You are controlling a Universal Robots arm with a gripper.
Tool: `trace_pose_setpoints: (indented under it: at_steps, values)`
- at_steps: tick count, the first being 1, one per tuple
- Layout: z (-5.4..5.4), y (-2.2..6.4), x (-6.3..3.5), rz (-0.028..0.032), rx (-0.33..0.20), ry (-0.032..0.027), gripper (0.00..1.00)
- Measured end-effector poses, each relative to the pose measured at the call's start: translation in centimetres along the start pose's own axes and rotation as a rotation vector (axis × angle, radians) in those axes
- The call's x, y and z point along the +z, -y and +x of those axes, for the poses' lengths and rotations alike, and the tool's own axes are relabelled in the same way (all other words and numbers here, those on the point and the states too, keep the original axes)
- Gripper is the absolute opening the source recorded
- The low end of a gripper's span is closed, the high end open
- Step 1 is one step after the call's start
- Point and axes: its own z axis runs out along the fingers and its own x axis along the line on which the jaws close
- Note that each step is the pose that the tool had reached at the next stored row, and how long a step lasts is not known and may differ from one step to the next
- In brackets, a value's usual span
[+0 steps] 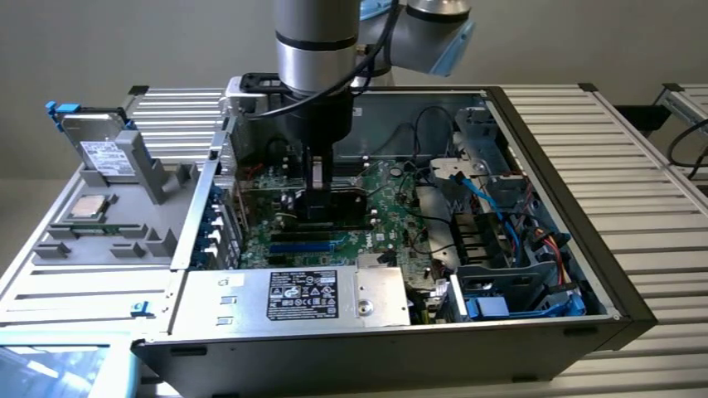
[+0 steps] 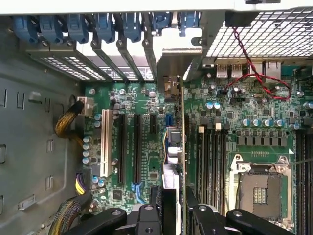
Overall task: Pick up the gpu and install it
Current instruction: 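Insert the gpu into the slot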
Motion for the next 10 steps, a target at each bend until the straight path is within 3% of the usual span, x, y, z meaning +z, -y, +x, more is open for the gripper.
trace_pose_setpoints:
  at_steps: [4,6,8,10]
  values:
    - [0.1,0.01,0.63,-0.0001,0.008,0.0057,0.29]
    - [0.1,0.0,0.85,-0.0005,0.013,0.0119,0.29]
    - [0.2,-0.06,1.02,-0.0008,0.017,0.0286,0.29]
    - [0.2,-0.12,1.2,-0.0011,0.02,0.0383,0.29]
